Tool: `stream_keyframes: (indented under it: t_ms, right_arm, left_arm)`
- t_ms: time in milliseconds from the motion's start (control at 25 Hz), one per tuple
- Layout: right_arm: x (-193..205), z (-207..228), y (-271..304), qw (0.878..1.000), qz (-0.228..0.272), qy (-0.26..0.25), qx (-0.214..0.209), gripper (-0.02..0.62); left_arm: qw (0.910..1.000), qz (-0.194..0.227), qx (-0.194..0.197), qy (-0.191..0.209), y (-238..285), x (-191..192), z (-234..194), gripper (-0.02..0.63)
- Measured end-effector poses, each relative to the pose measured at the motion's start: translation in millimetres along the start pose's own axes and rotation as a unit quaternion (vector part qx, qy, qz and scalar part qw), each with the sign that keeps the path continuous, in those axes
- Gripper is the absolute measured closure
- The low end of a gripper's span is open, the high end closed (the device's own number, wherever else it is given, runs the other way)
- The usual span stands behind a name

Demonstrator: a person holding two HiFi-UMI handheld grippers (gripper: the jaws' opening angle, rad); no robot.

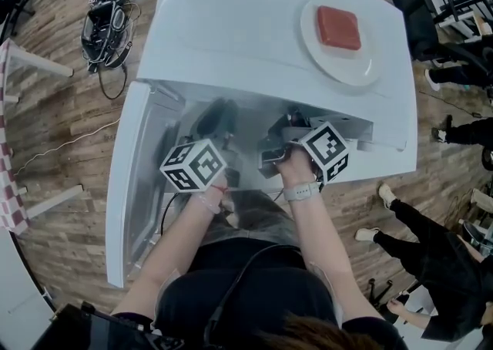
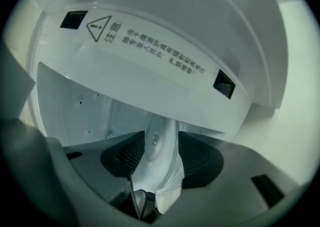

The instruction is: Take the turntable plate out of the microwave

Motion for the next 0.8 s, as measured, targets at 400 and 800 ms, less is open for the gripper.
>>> stream_keyframes:
  t_ms: [400,800]
  right_arm:
    - [-0.5,-0.8,-2.5,1.000,-0.002,0.020,-0.008,0.373]
    - [-0.3,-2.1,-2.0,0.999,-0.007,0.031,-0.011,0.373]
  left_arm:
    - [0.9904,-0.036,-0.009,-0.134,4.1,1.7,7.5,0.482]
    - [0.9811,-0.038,-0.015,-0.189,5.9,6.4,10.1,0.482]
Point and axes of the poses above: the fingertips, and each gripper's own axes: y forward along the fingers, z to its right, x out of its underside, the point moved 3 cm from there along -y, backward along the fingers, and after that the axes turned 9 degrees about y, right-handed, at the moved point
